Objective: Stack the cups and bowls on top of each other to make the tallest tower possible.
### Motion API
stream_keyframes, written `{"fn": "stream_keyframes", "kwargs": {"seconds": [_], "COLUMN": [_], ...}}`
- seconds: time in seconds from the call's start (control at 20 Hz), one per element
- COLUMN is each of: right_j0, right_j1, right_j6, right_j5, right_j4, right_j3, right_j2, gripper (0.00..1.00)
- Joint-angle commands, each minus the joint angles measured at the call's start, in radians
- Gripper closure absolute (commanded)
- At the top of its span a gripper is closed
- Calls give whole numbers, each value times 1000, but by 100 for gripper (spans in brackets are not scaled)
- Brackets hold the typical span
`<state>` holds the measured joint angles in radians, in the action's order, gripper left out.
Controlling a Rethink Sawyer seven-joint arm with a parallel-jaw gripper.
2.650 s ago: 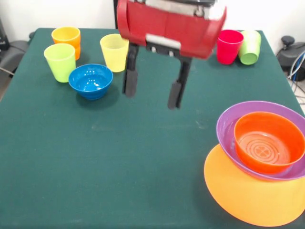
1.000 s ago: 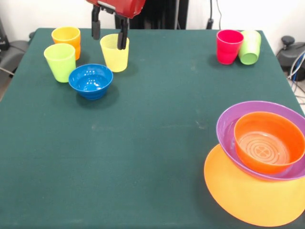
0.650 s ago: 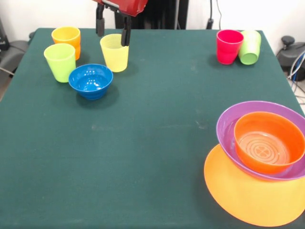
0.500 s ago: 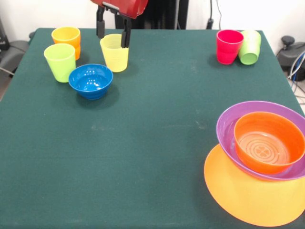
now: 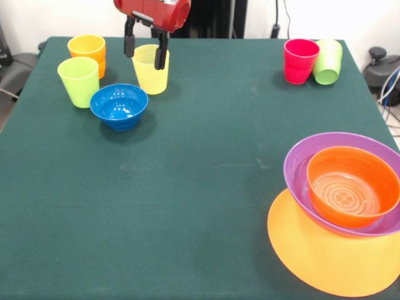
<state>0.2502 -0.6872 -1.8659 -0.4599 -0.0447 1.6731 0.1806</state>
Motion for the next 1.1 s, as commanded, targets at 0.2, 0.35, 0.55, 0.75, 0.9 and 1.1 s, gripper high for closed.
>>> {"fn": "stream_keyframes", "kwargs": {"seconds": [0.2,0.35,0.55,0.75,0.9,1.1], "right_j0": [-17,-13,-22,-29,-20,-8], "right_j1": [70,70,75,88,103,114], "right_j6": [-153,-158,-167,-169,-169,-181], "right_j5": [-29,-61,-64,-30,-24,-10], "right_j4": [-23,-44,-53,-45,-49,-62], "right_j3": [116,132,142,139,139,167], "right_j2": [-72,-78,-69,-56,-56,-60], "gripper": [0,0,0,0,0,0]}}
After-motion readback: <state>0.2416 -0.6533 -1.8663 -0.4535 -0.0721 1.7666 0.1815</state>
